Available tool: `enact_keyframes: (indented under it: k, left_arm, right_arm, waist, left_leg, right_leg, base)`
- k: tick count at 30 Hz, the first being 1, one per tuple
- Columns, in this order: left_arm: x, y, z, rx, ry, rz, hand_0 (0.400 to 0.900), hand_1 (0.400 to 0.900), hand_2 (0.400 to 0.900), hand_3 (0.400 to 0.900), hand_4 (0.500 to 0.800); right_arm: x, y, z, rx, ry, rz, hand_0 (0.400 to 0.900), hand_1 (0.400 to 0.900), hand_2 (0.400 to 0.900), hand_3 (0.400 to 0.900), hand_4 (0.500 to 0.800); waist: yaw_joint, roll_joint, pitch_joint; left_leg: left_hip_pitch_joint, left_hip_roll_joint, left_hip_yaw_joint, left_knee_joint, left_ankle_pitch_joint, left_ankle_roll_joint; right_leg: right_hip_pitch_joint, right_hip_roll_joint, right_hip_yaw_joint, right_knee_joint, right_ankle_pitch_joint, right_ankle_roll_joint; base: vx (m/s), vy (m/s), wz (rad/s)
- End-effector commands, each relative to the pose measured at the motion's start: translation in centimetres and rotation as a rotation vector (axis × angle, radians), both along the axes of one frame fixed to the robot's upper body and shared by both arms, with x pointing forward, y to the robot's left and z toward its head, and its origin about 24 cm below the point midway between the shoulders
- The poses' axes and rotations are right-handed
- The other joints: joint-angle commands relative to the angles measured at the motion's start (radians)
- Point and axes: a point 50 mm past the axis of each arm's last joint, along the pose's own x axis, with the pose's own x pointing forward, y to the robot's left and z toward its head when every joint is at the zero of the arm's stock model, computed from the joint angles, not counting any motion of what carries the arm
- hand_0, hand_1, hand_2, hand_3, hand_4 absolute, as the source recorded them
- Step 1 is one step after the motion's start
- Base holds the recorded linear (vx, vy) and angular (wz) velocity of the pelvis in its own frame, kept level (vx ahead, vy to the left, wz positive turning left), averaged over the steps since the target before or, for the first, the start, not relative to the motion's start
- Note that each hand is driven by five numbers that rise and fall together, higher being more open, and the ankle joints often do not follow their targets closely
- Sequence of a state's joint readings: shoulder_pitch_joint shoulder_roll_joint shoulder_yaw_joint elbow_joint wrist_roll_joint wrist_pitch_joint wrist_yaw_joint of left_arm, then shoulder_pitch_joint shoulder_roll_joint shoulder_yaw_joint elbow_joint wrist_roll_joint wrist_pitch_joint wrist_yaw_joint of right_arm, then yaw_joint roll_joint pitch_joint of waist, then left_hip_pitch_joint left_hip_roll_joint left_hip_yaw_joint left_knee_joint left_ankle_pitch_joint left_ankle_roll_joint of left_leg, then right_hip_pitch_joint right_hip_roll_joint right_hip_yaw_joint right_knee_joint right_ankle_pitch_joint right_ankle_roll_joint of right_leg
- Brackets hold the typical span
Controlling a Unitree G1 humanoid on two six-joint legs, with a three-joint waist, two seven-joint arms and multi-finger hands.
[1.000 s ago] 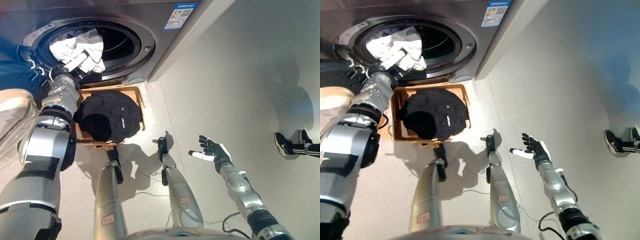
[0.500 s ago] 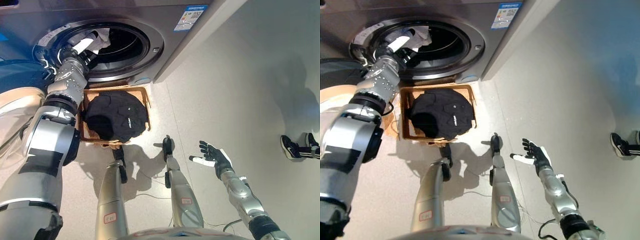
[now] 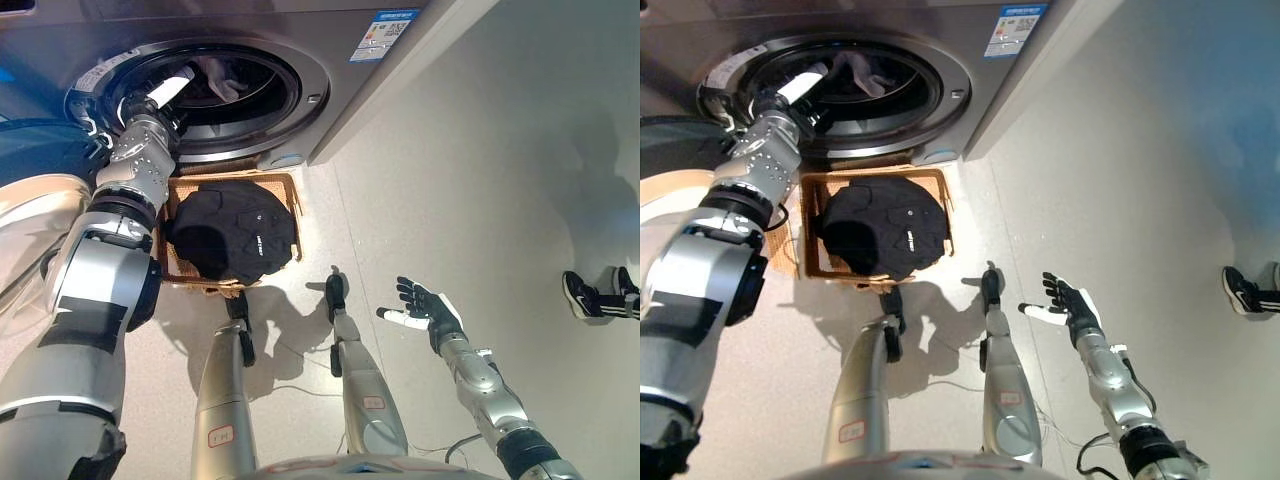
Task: Put the clothes in the basket into the washing machine.
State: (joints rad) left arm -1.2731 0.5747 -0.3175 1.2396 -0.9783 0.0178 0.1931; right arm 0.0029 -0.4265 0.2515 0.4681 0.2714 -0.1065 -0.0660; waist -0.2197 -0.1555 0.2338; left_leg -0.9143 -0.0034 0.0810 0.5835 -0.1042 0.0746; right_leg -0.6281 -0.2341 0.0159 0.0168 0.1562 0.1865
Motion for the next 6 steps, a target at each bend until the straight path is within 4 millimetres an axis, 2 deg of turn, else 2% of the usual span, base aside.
enact_keyframes:
  k: [1, 6]
  left_arm:
    - [-0.58, 1.54, 3.43, 0.058, -0.147, 0.065, 0.9, 0.9, 0.9, 0.9, 0.8]
    - [-0.48, 1.26, 3.25, 0.059, -0.141, 0.059, 0.9, 0.9, 0.9, 0.9, 0.8]
  right_arm:
    - [-0.46, -4.72, 1.82, -0.13, -0.056, -0.066, 0.9, 0.9, 0.9, 0.9, 0.8]
    - [-0.24, -4.59, 1.81, -0.126, -0.06, -0.07, 0.9, 0.9, 0.9, 0.9, 0.8]
  waist:
    - [-0.004, 0.068, -0.094]
    - [-0.002, 0.066, -0.095]
  left_leg:
    - [0.023, -0.018, -0.119, -0.085, 0.005, -0.106]
    - [0.023, -0.018, -0.126, -0.089, 0.01, -0.108]
  right_leg:
    - [0.106, -0.013, -0.025, -0.022, 0.057, 0.044]
    - [0.106, -0.009, -0.028, -0.023, 0.055, 0.043]
  base:
    - [0.0, -0.028, 0.05]
    - [0.0, -0.011, 0.02]
